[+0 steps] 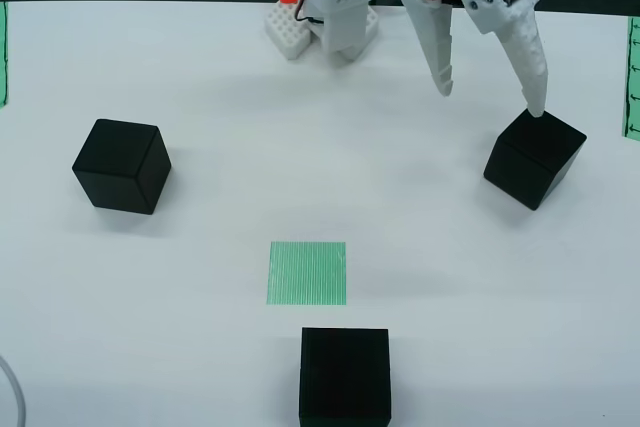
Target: Stack 3 Blocks on the chosen place.
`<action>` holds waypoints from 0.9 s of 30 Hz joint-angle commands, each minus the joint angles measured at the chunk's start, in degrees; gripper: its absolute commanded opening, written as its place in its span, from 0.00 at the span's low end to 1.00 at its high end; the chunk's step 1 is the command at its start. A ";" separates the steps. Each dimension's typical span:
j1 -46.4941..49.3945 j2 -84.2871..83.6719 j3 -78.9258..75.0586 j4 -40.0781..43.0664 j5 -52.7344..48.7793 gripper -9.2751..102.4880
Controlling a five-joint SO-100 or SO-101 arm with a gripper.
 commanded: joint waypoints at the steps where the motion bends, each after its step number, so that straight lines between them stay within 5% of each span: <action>1: -0.79 -2.11 -2.55 1.67 -1.05 0.39; 13: -1.85 -14.06 -9.32 1.49 -3.34 0.39; 27: 28.74 -27.51 -25.93 -4.13 -3.96 0.41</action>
